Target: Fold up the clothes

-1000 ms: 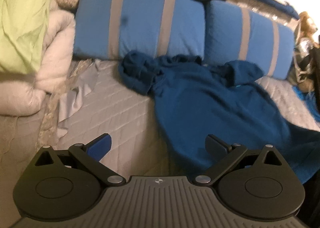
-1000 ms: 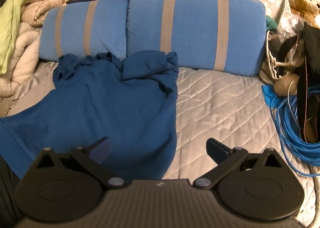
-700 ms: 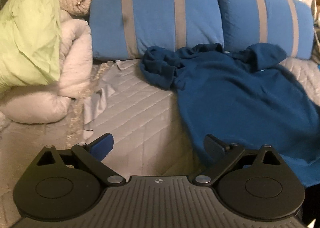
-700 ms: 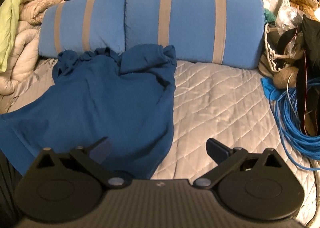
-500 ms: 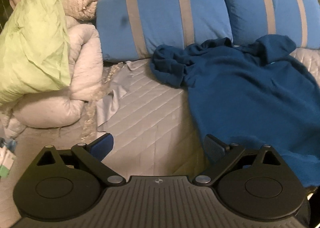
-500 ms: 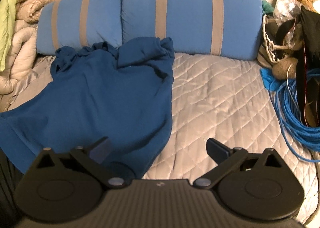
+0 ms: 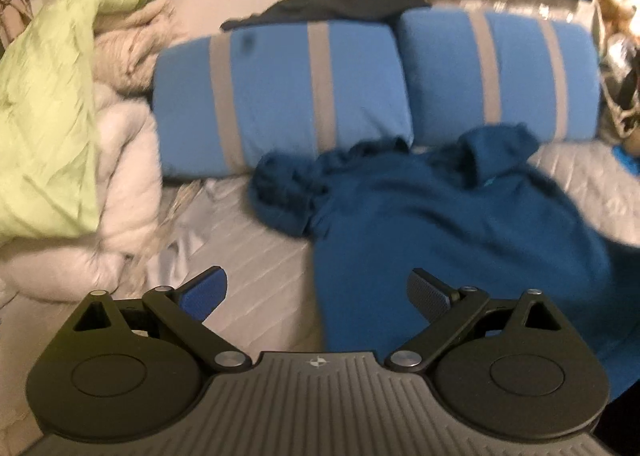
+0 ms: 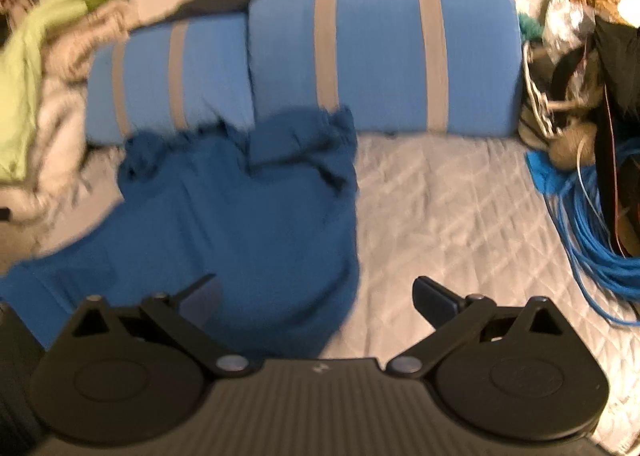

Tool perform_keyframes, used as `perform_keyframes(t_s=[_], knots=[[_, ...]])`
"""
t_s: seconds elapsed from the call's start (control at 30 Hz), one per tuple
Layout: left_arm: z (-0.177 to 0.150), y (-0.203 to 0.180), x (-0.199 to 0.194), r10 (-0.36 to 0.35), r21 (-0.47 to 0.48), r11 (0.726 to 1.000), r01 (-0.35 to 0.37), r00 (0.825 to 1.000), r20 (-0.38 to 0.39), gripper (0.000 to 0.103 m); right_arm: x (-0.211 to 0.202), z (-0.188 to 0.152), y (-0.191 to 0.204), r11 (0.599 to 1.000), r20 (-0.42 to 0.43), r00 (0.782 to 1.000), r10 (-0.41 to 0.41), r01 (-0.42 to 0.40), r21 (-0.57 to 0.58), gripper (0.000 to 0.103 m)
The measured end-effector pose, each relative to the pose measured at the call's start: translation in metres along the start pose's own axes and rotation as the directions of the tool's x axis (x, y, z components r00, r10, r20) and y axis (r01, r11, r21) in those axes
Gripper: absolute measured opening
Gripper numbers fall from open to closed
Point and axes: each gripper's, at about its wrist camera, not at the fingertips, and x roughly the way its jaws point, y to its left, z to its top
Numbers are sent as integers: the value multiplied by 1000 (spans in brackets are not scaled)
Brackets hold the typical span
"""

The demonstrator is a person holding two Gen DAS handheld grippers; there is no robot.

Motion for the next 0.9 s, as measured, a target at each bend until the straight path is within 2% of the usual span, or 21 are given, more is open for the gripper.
perform_keyframes(t_s=[0.07,0.17,0.3,0.43,0.5,0.63,0.67,0.73,0.77,0.83,0.9], knots=[[7,-6,-3,-24,0,1000,24,1000,13,99,-7,7,4,999,42,999,33,-33,5,102],[13,-14,-3,-71,-3,997,71,997,8,99,-13,17,9,996,47,995,88,-88,-2,102],[15,-18,2,-158,-40,987,157,986,-46,99,-14,26,14,986,-5,986,168,-168,-4,102],[13,-14,13,-244,-118,966,229,962,-127,99,-9,27,14,976,-70,974,217,-216,12,102],[11,-9,19,-258,-144,961,236,953,-158,99,-5,26,14,974,-103,968,228,-227,23,102],[-2,10,31,-233,-186,963,194,948,-216,99,7,18,6,978,-159,965,206,-200,57,102],[-8,19,37,-237,-214,959,187,942,-239,99,9,15,3,980,-171,965,199,-190,67,102],[-21,39,47,-260,-280,943,178,922,-287,97,14,7,-7,979,-191,962,193,-177,99,102],[-30,48,53,-290,-325,927,187,906,-307,97,17,3,-13,977,-202,960,196,-174,123,102],[-49,66,66,-369,-426,880,209,865,-338,93,23,-6,-25,969,-219,953,209,-172,178,102],[-68,79,78,-469,-524,814,250,815,-340,91,30,-13,-35,957,-230,946,228,-174,230,102]])
